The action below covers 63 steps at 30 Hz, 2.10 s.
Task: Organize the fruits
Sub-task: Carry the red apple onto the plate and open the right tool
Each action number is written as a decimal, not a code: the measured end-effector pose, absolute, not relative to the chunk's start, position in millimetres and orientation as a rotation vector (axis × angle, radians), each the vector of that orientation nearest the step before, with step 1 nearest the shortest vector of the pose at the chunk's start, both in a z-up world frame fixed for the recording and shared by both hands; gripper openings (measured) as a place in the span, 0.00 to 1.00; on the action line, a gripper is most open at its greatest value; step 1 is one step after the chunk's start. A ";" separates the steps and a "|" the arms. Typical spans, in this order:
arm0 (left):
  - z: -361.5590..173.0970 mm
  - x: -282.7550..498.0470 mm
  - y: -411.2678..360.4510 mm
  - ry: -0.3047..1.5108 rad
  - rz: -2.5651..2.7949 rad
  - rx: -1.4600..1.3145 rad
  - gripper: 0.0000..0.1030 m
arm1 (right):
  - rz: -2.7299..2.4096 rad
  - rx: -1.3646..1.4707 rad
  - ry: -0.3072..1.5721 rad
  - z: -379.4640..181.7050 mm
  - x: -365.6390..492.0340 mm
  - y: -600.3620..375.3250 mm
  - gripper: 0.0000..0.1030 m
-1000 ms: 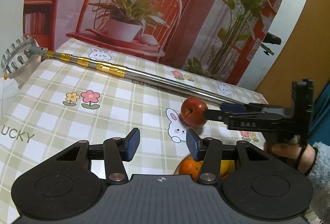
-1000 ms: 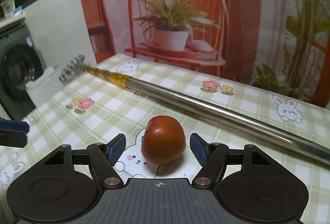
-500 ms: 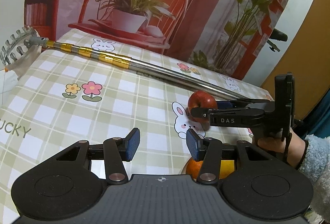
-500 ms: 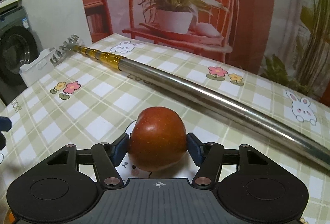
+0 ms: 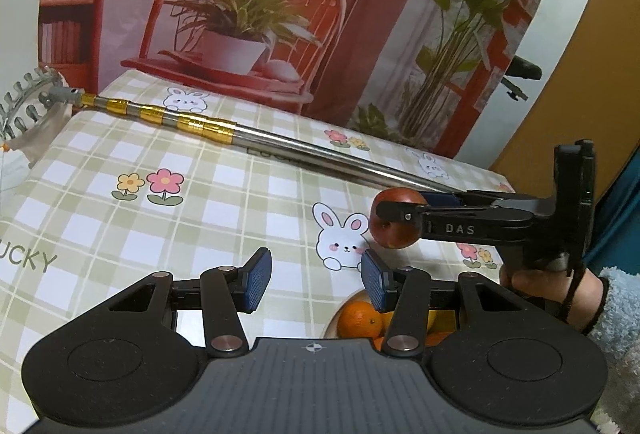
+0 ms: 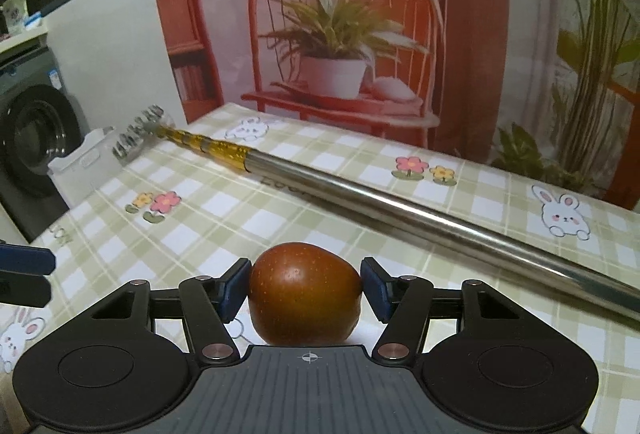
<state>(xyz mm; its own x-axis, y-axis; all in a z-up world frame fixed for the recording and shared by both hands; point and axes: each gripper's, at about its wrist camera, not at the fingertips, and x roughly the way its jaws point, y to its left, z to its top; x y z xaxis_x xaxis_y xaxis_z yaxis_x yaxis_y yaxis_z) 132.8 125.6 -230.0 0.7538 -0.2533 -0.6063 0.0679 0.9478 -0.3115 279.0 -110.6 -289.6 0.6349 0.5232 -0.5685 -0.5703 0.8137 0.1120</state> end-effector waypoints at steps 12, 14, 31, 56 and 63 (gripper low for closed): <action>-224.1 114.3 131.6 0.679 -0.182 -0.314 0.50 | 0.698 0.001 0.600 -262.0 208.9 -114.3 0.54; -223.2 109.8 134.4 0.673 -0.180 -0.322 0.50 | 0.717 0.025 0.611 -262.6 195.2 -112.0 0.54; -227.1 83.7 145.9 0.676 -0.181 -0.339 0.50 | 0.728 -0.066 0.692 -282.7 140.6 -76.3 0.54; -232.4 86.8 143.5 0.693 -0.214 -0.351 0.50 | 0.696 -0.156 0.709 -282.4 130.0 -70.0 0.62; -231.3 87.3 144.9 0.695 -0.222 -0.355 0.50 | 0.689 -0.143 0.693 -280.4 127.7 -72.9 0.67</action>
